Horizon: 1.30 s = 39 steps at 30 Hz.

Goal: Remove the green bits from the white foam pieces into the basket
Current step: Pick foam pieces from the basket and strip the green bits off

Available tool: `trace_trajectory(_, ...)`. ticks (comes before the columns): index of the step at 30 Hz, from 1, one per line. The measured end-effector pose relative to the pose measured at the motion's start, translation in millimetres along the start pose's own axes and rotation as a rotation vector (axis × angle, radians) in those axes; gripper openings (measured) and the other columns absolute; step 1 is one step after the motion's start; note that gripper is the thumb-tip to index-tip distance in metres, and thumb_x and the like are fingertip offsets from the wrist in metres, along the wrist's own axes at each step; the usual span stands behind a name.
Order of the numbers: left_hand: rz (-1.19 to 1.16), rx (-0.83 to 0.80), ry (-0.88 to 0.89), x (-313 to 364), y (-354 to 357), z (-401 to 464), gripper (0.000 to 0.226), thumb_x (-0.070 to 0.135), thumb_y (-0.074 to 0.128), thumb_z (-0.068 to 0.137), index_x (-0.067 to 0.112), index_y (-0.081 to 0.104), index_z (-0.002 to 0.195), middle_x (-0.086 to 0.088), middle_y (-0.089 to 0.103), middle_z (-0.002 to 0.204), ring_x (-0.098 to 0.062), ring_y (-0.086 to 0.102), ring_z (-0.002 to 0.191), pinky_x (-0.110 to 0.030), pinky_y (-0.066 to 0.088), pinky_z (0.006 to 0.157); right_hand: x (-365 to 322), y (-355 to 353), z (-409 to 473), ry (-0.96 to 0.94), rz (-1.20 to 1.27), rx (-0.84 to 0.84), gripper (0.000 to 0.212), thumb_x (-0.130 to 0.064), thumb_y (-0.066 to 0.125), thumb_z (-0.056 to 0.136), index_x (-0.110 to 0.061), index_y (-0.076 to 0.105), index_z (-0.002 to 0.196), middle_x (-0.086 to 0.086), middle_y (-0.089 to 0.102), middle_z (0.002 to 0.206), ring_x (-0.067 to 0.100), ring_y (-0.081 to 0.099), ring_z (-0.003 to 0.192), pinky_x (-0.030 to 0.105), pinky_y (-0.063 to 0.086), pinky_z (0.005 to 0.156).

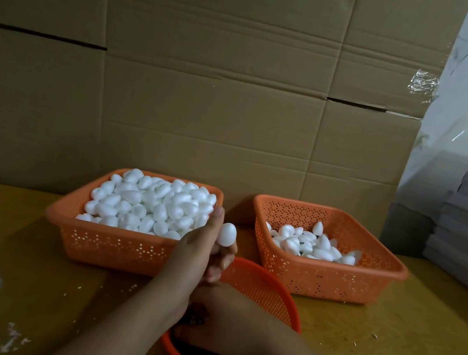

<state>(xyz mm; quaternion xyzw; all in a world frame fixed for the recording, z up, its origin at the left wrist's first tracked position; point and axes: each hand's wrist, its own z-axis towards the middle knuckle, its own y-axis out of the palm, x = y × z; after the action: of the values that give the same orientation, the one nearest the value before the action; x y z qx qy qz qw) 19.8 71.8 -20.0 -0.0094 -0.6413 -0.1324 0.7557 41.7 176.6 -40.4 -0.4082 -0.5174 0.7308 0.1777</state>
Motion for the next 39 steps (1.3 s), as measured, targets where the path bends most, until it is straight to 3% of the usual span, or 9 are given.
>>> trace_trajectory(5, -0.102, -0.057, -0.054, 0.8, -2.0, 3.5, 0.060, 0.075, 0.042, 0.076, 0.023, 0.066, 0.057, -0.001, 0.050, 0.052, -0.010, 0.035, 0.042, -0.021, 0.030, 0.041, 0.3, -0.1, 0.5, 0.044, -0.014, -0.015, 0.024, -0.024, 0.064, 0.089, -0.014, 0.069, 0.110, 0.006, 0.066, 0.113, 0.018, 0.058, 0.103, 0.036, 0.049, 0.090)
trace_trajectory(8, -0.162, -0.089, -0.034, -0.8, -4.0, 3.0, 0.051, 0.066, 0.051, 0.074, 0.017, 0.068, 0.079, 0.000, 0.054, 0.058, -0.009, 0.039, 0.045, -0.020, 0.032, 0.043, 0.5, 0.2, 0.7, 0.054, -0.009, -0.017, 0.025, -0.025, 0.064, 0.089, -0.016, 0.068, 0.111, 0.005, 0.064, 0.116, 0.017, 0.056, 0.105, 0.033, 0.048, 0.090)
trace_trajectory(14, -0.191, -0.108, 0.061, -2.6, -5.9, -0.4, 0.030, 0.039, 0.073, 0.068, 0.027, 0.072, 0.095, -0.006, 0.074, 0.092, -0.012, 0.064, 0.067, -0.022, 0.049, 0.054, 1.0, 1.7, 0.7, 0.071, -0.008, -0.007, 0.030, -0.027, 0.066, 0.088, -0.020, 0.066, 0.116, 0.002, 0.053, 0.131, 0.016, 0.052, 0.115, 0.033, 0.046, 0.096)
trace_trajectory(20, -0.016, -0.088, 0.151, -5.5, -4.2, -0.3, 0.032, 0.039, 0.077, 0.076, 0.040, 0.072, 0.107, 0.000, 0.056, 0.072, -0.008, 0.051, 0.061, -0.023, 0.044, 0.056, 1.0, 0.7, 1.0, 0.048, -0.010, -0.005, 0.031, -0.025, 0.065, 0.088, -0.017, 0.066, 0.118, 0.003, 0.052, 0.133, 0.019, 0.052, 0.117, 0.039, 0.046, 0.100)
trace_trajectory(23, 0.056, -0.044, 0.203, -8.4, -0.8, 0.9, 0.029, 0.028, 0.072, 0.084, 0.039, 0.067, 0.111, 0.008, 0.057, 0.065, -0.004, 0.049, 0.054, -0.020, 0.042, 0.052, 0.5, 0.8, 0.3, 0.021, -0.017, 0.007, 0.033, -0.023, 0.065, 0.089, -0.015, 0.065, 0.120, 0.005, 0.056, 0.130, 0.021, 0.054, 0.114, 0.039, 0.046, 0.098)
trace_trajectory(26, 0.077, 0.050, 0.223, -10.0, 2.4, 1.9, 0.025, 0.017, 0.072, 0.086, 0.030, 0.061, 0.105, 0.012, 0.065, 0.071, 0.001, 0.050, 0.052, -0.019, 0.041, 0.054, 1.1, 0.0, 0.1, 0.002, -0.017, 0.022, 0.033, -0.021, 0.065, 0.089, -0.013, 0.063, 0.121, 0.006, 0.059, 0.128, 0.020, 0.054, 0.113, 0.035, 0.045, 0.097)
trace_trajectory(30, 0.113, 0.120, 0.279, -9.9, 1.2, 2.2, 0.024, 0.016, 0.072, 0.085, 0.039, 0.068, 0.088, 0.017, 0.066, 0.076, 0.001, 0.053, 0.056, -0.014, 0.041, 0.056, 0.7, 0.5, 0.4, -0.010, -0.007, 0.026, 0.033, -0.021, 0.065, 0.089, -0.013, 0.065, 0.121, 0.006, 0.060, 0.127, 0.018, 0.054, 0.115, 0.035, 0.044, 0.098)
trace_trajectory(34, 0.143, 0.151, 0.317, -9.6, 0.5, 3.6, 0.033, 0.013, 0.070, 0.085, 0.045, 0.069, 0.092, 0.017, 0.066, 0.081, -0.007, 0.054, 0.069, -0.022, 0.043, 0.063, 0.7, 0.2, 0.6, -0.017, 0.005, 0.031, 0.033, -0.020, 0.065, 0.089, -0.014, 0.066, 0.121, 0.003, 0.061, 0.128, 0.015, 0.054, 0.114, 0.030, 0.044, 0.098)
trace_trajectory(39, 0.096, 0.117, 0.322, -9.2, 1.4, 2.9, 0.042, 0.001, 0.067, 0.087, 0.042, 0.070, 0.094, 0.013, 0.071, 0.099, -0.011, 0.070, 0.087, -0.020, 0.052, 0.060, 1.4, 0.9, 0.5, -0.015, 0.005, 0.045, 0.032, -0.021, 0.066, 0.088, -0.015, 0.066, 0.120, 0.003, 0.062, 0.125, 0.014, 0.056, 0.110, 0.028, 0.045, 0.094)
